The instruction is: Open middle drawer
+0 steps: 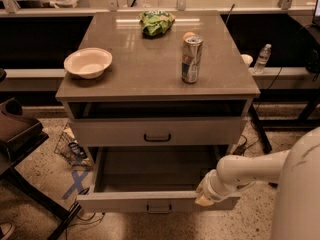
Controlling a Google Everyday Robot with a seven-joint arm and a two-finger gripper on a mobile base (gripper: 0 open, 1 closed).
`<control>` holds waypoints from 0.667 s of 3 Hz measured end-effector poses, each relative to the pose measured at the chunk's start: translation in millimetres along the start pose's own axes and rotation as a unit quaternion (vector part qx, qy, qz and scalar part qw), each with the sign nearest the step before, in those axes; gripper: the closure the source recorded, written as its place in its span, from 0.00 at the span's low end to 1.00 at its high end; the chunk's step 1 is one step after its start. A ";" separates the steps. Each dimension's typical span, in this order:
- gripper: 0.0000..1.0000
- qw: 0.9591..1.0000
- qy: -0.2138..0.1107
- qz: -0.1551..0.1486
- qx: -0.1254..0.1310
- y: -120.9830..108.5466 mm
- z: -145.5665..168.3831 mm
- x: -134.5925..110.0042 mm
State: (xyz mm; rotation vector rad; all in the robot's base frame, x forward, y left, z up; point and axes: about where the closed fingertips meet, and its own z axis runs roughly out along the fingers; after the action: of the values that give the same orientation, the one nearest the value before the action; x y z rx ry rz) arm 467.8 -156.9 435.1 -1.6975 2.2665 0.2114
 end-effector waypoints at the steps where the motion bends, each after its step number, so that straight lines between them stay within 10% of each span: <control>1: 1.00 0.997 0.050 -0.023 -0.055 45.4 -4.8 7.6; 2: 1.00 0.995 0.062 -0.032 -0.070 56.8 -5.5 9.1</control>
Offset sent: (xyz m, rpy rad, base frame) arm -0.1825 0.0283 0.0085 -0.3038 0.5036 0.4276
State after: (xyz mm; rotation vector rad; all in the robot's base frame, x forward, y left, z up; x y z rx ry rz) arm 410.4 -150.4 433.8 -1.8999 2.3288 0.2635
